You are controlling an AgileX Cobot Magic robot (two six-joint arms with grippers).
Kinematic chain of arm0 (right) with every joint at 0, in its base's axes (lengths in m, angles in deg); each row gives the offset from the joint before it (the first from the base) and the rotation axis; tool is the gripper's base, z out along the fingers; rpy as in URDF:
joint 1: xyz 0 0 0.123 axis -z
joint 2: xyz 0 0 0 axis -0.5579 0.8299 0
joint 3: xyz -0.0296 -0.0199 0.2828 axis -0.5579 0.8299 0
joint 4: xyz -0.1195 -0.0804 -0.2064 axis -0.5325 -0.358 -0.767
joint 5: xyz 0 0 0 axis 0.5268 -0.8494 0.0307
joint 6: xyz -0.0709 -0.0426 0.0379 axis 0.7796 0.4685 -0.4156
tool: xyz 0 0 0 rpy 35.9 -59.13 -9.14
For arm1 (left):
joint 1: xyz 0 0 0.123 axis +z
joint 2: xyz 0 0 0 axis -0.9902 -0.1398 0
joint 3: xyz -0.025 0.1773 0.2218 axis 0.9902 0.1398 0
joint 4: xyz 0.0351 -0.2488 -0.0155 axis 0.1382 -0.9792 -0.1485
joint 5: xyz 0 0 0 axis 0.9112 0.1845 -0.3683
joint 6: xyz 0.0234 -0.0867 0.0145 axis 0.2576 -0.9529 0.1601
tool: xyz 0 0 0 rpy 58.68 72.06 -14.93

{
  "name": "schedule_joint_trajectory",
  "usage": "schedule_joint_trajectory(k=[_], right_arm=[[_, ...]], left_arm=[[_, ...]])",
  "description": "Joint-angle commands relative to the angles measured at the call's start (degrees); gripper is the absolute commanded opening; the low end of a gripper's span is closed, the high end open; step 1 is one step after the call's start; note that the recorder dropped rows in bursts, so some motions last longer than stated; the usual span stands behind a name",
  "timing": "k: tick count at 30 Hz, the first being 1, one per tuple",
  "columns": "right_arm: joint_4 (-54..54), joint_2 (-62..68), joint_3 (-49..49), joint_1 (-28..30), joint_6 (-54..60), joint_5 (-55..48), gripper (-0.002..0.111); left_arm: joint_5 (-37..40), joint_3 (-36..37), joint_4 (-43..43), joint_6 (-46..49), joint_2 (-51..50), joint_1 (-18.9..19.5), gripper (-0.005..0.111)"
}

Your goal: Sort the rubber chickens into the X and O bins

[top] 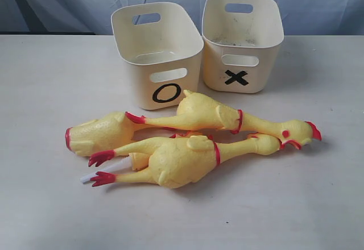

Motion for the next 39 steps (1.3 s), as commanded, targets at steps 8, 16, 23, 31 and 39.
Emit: schedule_joint_trajectory(k=[8, 16, 23, 31, 39], right_arm=[[1.16, 0.23, -12.97, 0.22, 0.81, 15.21, -0.001], [-9.14, 22.49, -57.05, 0.22, 2.41, -21.60, -0.001], [-9.08, 45.60, -87.35, -7.98, -6.63, -77.79, -0.001], [-3.44, 68.68, -88.00, -20.94, -3.89, -115.81, -0.001], [9.94, 90.89, -87.88, -22.09, -4.19, -99.53, -0.001]], left_arm=[[-0.80, -0.21, 0.00, -0.13, 0.19, -0.34, 0.000], [-0.80, -0.21, 0.00, -0.13, 0.19, -0.34, 0.000], [-0.80, -0.21, 0.00, -0.13, 0.19, -0.34, 0.000], [-0.80, -0.21, 0.00, -0.13, 0.19, -0.34, 0.000], [-0.80, -0.21, 0.00, -0.13, 0.19, -0.34, 0.000]])
